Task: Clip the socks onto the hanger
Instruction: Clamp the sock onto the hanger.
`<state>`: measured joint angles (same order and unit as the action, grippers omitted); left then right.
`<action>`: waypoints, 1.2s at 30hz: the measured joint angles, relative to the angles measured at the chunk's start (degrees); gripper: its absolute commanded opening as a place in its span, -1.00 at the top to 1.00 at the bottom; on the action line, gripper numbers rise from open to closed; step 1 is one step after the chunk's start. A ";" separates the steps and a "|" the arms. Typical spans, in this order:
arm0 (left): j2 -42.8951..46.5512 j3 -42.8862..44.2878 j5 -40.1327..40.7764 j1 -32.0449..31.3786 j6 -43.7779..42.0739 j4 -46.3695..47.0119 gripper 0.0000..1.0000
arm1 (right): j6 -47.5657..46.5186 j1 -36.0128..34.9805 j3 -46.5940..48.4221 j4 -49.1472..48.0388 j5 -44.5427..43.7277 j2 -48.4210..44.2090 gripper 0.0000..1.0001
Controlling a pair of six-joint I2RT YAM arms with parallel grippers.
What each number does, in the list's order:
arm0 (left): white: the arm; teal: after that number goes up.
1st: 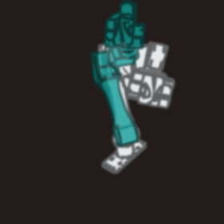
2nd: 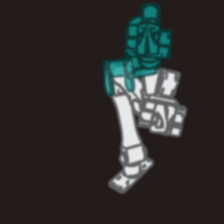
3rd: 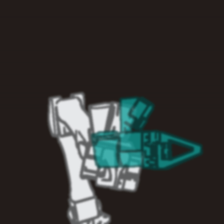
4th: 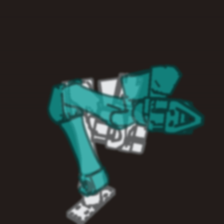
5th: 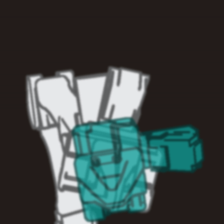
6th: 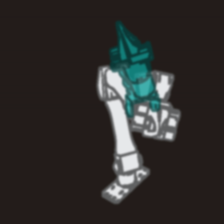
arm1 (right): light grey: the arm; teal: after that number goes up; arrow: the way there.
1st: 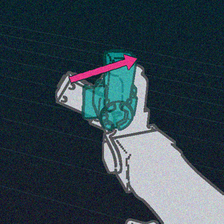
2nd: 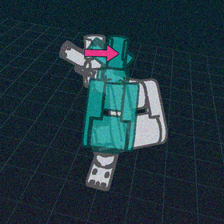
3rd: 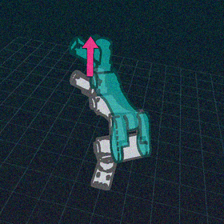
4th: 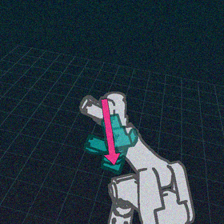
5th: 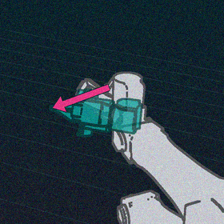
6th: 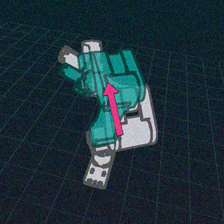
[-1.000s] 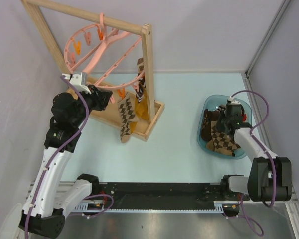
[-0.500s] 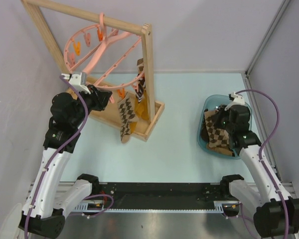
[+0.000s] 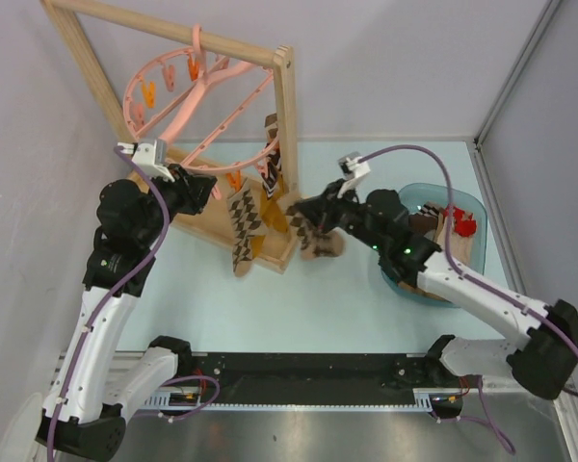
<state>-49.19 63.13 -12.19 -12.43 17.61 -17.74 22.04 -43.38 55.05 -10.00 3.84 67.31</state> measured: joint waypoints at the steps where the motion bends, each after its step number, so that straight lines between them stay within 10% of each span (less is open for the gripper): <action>1: 0.04 0.00 0.00 0.00 0.02 0.00 1.00 | 0.02 -1.99 1.27 -1.97 0.33 1.99 1.00; 17: 0.63 0.00 -0.02 0.00 0.42 -0.04 0.99 | -0.66 -14.56 15.13 -17.46 3.93 25.09 1.00; 36: 0.98 0.00 -0.61 0.00 0.46 -0.04 0.99 | 0.46 -12.26 15.58 -21.44 4.11 27.30 1.00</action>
<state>-48.21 63.13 -12.80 -12.43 18.06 -17.78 22.50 -55.64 70.63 -31.44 7.94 94.61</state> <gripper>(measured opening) 0.285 0.017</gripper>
